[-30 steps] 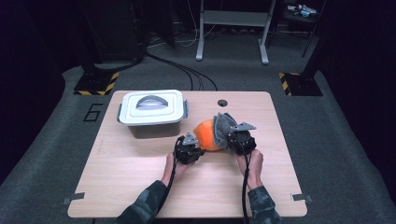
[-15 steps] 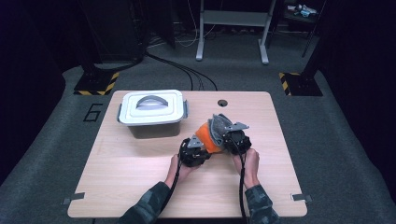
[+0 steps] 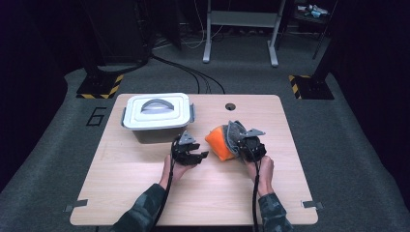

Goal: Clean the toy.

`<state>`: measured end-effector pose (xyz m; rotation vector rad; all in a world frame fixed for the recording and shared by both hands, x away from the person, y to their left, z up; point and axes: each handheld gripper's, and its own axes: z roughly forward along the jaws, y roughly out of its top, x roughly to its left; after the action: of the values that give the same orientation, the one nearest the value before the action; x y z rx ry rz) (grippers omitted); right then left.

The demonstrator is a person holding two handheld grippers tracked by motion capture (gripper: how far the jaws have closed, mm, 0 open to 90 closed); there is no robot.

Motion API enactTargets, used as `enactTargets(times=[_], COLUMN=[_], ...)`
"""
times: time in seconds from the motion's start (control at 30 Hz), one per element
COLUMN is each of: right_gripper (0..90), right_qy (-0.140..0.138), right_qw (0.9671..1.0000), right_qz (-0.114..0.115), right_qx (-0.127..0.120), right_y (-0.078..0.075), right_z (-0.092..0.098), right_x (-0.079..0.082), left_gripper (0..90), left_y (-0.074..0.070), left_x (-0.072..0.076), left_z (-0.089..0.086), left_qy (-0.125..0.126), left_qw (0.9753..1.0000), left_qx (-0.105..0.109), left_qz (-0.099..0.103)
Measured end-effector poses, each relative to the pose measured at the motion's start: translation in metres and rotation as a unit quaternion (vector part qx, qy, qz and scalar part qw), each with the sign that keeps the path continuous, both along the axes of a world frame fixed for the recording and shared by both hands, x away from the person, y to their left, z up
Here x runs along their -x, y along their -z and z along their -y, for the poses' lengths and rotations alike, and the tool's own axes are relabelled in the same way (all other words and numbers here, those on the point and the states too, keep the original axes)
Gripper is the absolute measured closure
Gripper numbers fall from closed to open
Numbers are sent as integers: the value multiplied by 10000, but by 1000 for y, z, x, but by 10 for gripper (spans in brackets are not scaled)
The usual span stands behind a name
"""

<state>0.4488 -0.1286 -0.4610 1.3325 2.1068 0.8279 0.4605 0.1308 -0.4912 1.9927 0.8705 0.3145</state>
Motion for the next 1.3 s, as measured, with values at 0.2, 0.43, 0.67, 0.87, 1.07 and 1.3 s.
enactTargets(times=[0.2, 0.43, 0.67, 0.87, 1.07, 1.3], right_gripper=[753, 753, 753, 754, 755, 756], right_qy=[30, 26, 81, -104, -147, -66], right_qw=[10000, 10000, 9999, 9990, 9979, 9976], right_qz=[-24, -18, 36, 418, 554, 667], right_qx=[25, 51, 109, 95, 308, 172], right_y=[2, 2, -4, -23, -26, -40], right_z=[6, 7, 7, -6, -18, -7], right_x=[0, -1, -1, 18, 21, 25], left_gripper=[429, 528, 796, 830, 842, 853], left_y=[-8, -12, -9, -4, 2, -1], left_x=[-12, -26, -23, -10, 0, 9], left_z=[14, 24, 26, 23, 18, 21], left_qy=[70, 261, 223, 164, 138, 136], left_qw=[9998, 9994, 9997, 9999, 9996, 9991], left_qx=[-110, -135, -61, -11, 221, 409], left_qz=[154, 160, 122, 29, -53, -53])
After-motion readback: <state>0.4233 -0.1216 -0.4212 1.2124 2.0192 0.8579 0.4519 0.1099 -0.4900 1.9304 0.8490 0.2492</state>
